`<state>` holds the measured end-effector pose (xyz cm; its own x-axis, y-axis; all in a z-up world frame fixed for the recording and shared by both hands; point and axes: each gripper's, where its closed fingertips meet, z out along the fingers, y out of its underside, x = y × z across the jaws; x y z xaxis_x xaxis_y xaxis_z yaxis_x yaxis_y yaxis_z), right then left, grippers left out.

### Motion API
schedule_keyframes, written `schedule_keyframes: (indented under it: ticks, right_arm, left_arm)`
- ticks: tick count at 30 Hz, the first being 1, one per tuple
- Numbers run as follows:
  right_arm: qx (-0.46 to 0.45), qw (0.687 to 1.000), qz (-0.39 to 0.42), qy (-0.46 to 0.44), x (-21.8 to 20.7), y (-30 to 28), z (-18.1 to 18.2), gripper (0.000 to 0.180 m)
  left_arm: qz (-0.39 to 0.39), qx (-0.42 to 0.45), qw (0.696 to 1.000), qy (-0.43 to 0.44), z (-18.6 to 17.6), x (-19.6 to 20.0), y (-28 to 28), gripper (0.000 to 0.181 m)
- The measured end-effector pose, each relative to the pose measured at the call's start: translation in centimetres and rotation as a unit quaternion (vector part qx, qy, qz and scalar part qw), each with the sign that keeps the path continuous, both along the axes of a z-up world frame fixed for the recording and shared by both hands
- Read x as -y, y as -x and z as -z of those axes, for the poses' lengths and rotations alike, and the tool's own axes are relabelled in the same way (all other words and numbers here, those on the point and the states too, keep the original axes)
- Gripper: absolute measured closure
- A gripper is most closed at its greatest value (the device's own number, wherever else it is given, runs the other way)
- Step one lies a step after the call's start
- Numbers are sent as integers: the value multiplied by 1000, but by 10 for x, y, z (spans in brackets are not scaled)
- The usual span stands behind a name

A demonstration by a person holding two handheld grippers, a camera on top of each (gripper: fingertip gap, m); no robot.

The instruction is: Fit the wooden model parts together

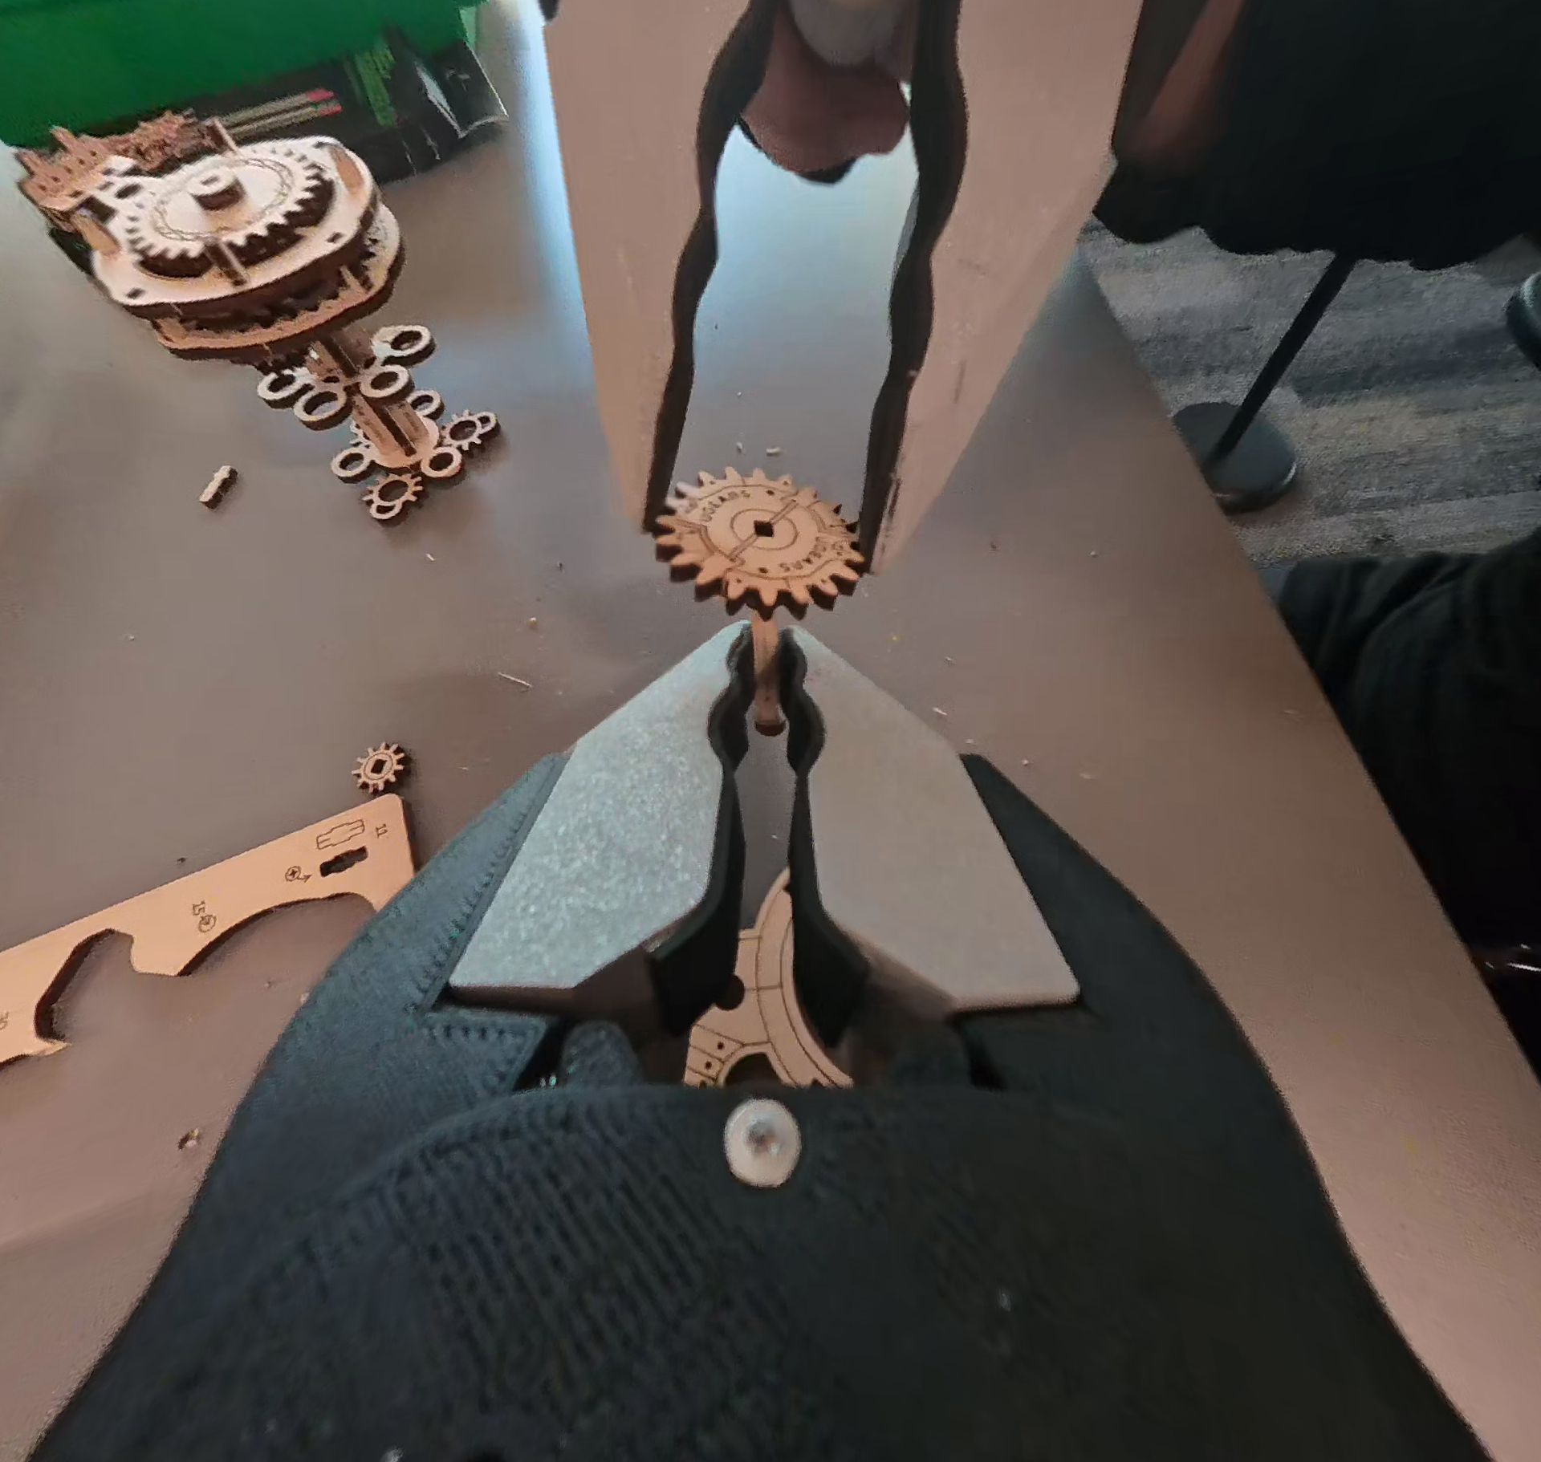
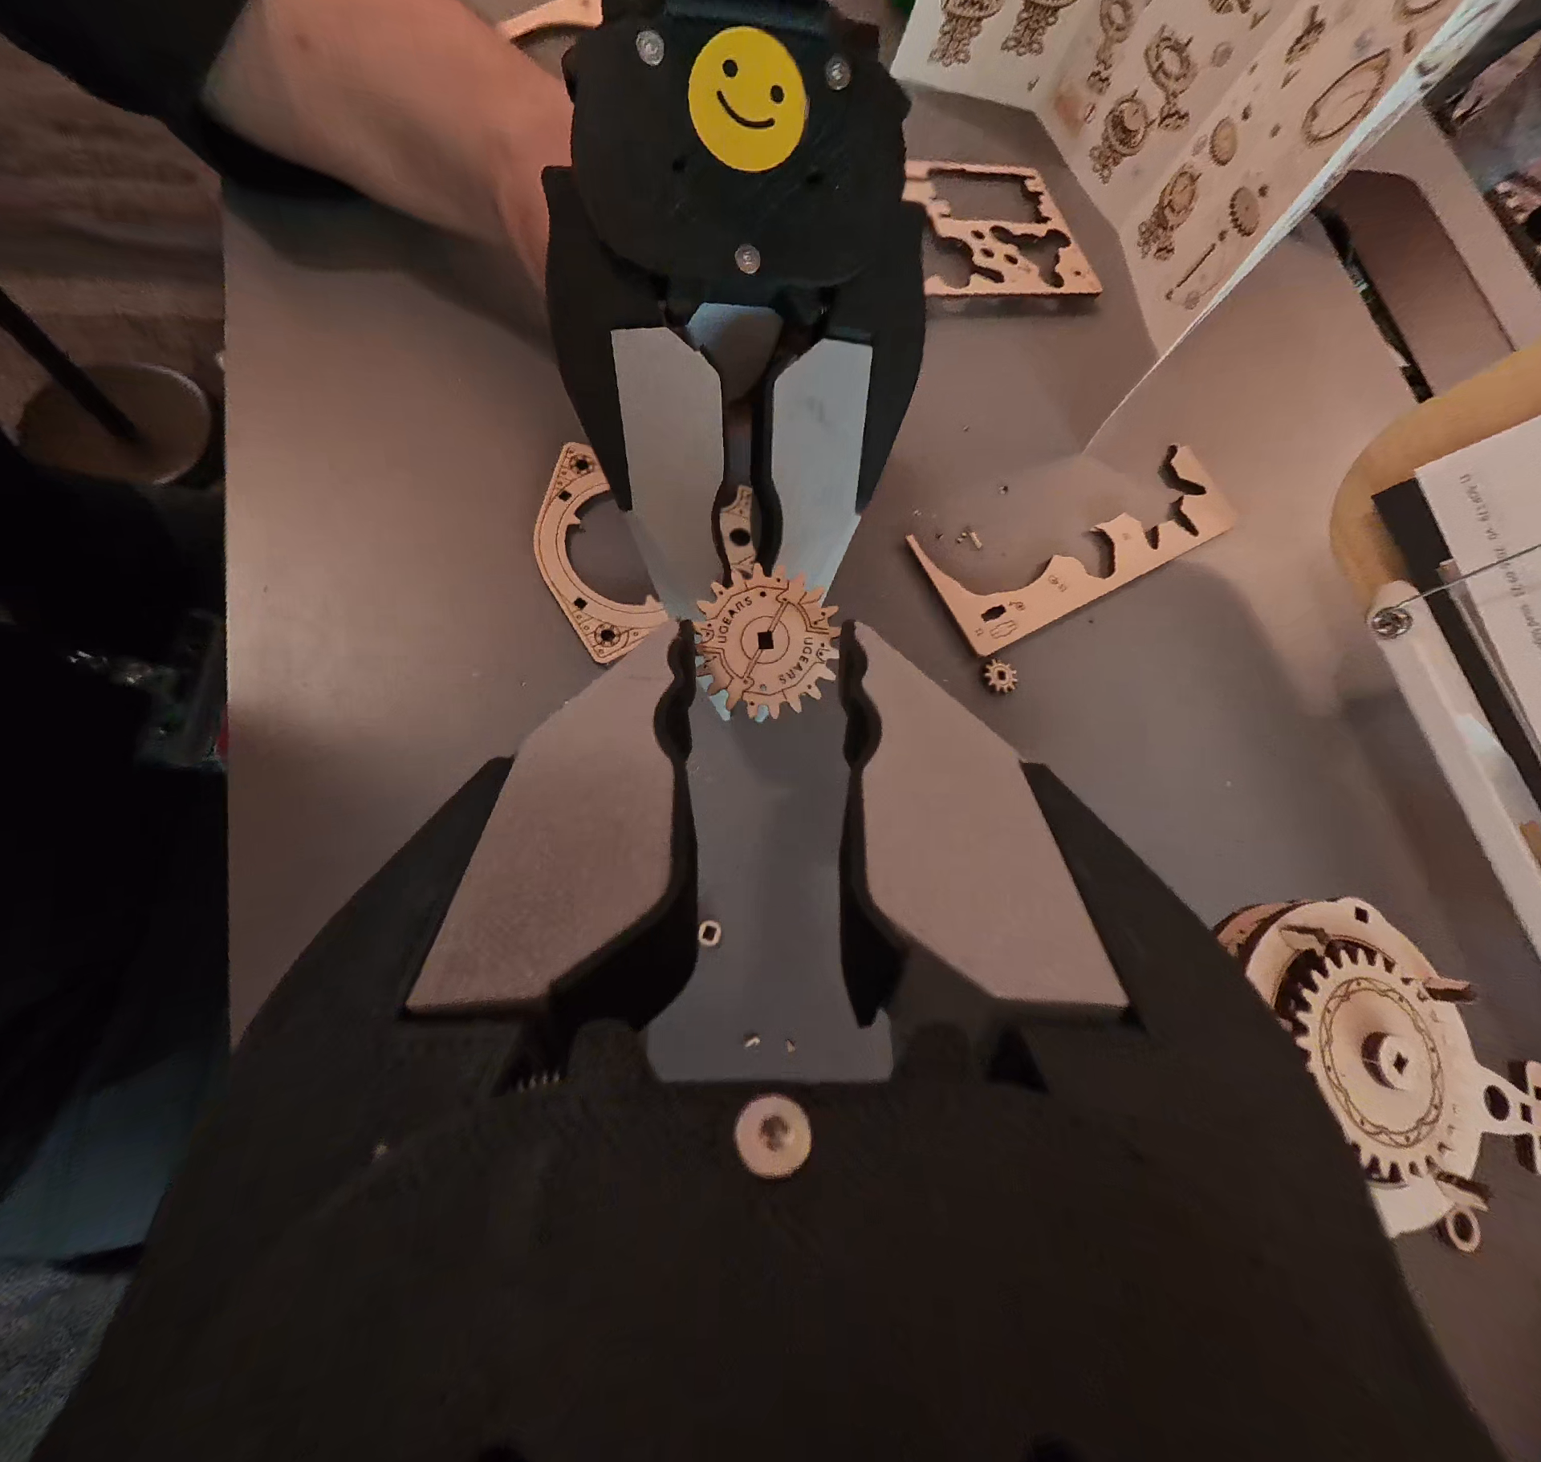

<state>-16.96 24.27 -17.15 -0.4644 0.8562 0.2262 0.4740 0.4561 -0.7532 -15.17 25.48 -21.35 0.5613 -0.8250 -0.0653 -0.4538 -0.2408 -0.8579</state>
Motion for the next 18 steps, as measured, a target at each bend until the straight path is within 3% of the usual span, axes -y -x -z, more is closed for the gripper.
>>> schedule_keyframes:
  ticks: [5,14,18]
  right_arm:
    - [17,999,0,-32,-3,6,3,148]
    - [-66,996,61,14,-2,10,6,148]
    - [-44,997,61,-35,-2,7,13,147]
  left_arm:
    - [-19,-2,1000,18,3,-4,4,178]
    - [-38,-11,999,31,7,-4,5,179]
    - [-30,-37,998,39,15,-2,3,179]
